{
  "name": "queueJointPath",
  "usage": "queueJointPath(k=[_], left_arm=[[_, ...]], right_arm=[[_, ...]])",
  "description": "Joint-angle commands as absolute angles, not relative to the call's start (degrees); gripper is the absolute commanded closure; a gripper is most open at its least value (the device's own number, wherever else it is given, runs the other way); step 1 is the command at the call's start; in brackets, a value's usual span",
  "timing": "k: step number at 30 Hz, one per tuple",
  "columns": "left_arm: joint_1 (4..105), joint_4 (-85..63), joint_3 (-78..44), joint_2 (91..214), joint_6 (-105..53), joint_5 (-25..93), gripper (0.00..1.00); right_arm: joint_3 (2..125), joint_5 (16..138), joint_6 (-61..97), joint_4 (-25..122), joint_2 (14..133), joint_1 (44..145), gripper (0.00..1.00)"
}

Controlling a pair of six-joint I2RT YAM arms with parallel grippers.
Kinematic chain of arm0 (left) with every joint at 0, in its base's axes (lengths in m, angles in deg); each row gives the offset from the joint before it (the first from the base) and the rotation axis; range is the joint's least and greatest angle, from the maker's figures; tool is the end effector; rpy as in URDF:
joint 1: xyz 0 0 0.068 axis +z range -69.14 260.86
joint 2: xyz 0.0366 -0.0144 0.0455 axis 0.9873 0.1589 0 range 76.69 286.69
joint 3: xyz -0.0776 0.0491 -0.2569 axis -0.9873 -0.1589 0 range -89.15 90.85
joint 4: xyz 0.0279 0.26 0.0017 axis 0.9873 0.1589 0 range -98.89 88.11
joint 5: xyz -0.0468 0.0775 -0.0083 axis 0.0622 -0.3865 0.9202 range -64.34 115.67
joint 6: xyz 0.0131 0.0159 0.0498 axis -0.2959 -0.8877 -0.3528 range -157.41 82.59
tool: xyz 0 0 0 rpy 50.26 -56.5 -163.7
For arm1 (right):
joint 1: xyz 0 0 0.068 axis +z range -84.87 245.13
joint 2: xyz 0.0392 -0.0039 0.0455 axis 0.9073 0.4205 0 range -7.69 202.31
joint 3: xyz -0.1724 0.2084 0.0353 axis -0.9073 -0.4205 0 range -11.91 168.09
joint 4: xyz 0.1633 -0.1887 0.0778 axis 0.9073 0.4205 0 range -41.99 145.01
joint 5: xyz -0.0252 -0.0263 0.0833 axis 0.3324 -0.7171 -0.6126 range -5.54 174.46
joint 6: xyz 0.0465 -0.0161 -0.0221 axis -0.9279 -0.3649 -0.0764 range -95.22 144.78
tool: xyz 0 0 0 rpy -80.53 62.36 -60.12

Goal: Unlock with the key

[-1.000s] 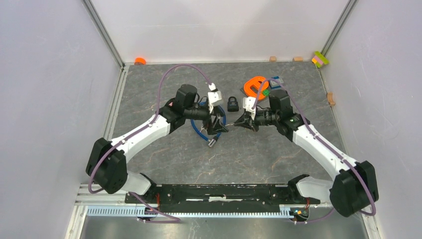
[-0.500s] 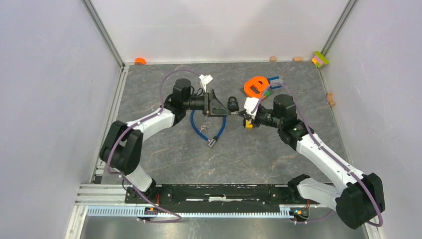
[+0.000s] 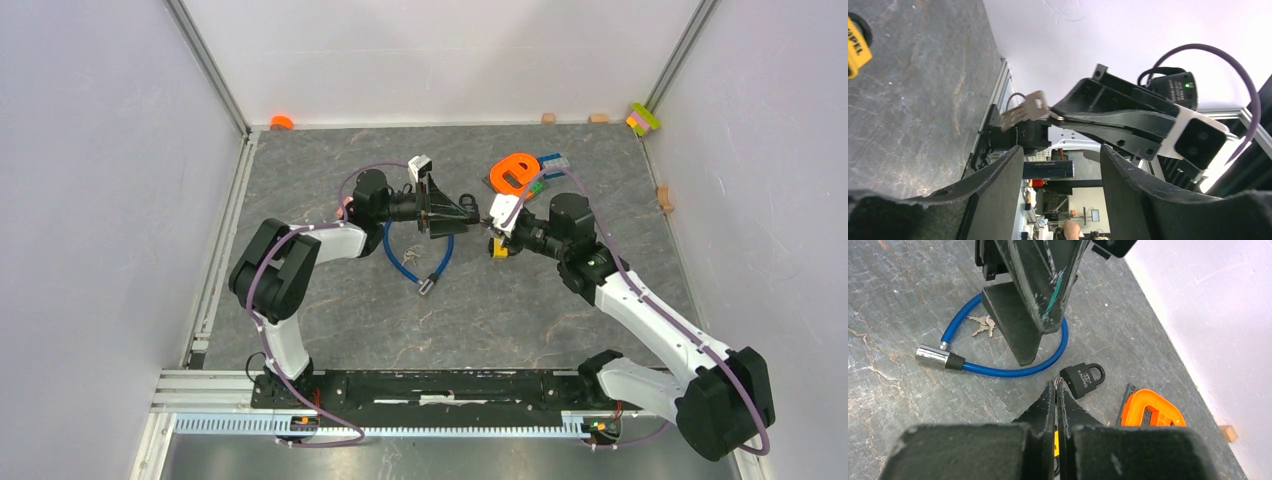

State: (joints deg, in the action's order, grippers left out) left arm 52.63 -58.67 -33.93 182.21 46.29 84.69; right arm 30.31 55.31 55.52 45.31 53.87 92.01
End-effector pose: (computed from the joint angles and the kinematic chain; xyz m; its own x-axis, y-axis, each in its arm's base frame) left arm 0.3255 -0.2093 0.2169 -0.9937 -0.0472 -0.1020 0.1016 0.0095 -0.9948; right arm 0.2115 0.1266 0.2909 0.1950 -0.4017 -0.8948 -0.8278 0.4220 -0.3698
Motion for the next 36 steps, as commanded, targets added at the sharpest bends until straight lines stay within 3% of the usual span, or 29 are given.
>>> queueJointPath(k=[1, 13, 18, 22, 28, 31, 36], left_arm=[[52.11, -66.77, -33.39, 182.49, 52.86, 85.55, 0.37], [52.21, -72.79, -33.48, 185.12, 50.22, 84.97, 0.24], [52.8, -82.96, -32.79, 185.99, 44.77, 87.66, 0.11], [53.1, -76.88, -33.12, 183.26, 30.39, 88.77, 0.04], [52.75, -51.35, -34.22, 173.21, -2.06, 84.37, 0.02], [51.4, -41.18, -34.9, 168.03, -16.77, 80.16, 0.07], [49.04, -35.93, -36.07, 164.02, -27.55, 76.34, 0.14]], right_arm=[[29.31, 56.89, 55.57, 42.31, 53.21, 92.42, 1.0], [32.59, 52.01, 54.76, 45.08, 53.48, 92.54, 1.0], [34.95, 49.09, 50.54, 45.75, 53.82, 92.46, 1.0], [36.62, 45.93, 47.33, 46.03, 54.39, 92.47, 1.0], [36.97, 43.4, 42.38, 44.93, 55.25, 92.05, 1.0], [36.39, 42.71, 38.94, 43.21, 55.72, 91.78, 1.0], [36.15, 41.54, 33.19, 39.9, 57.09, 90.7, 1.0]])
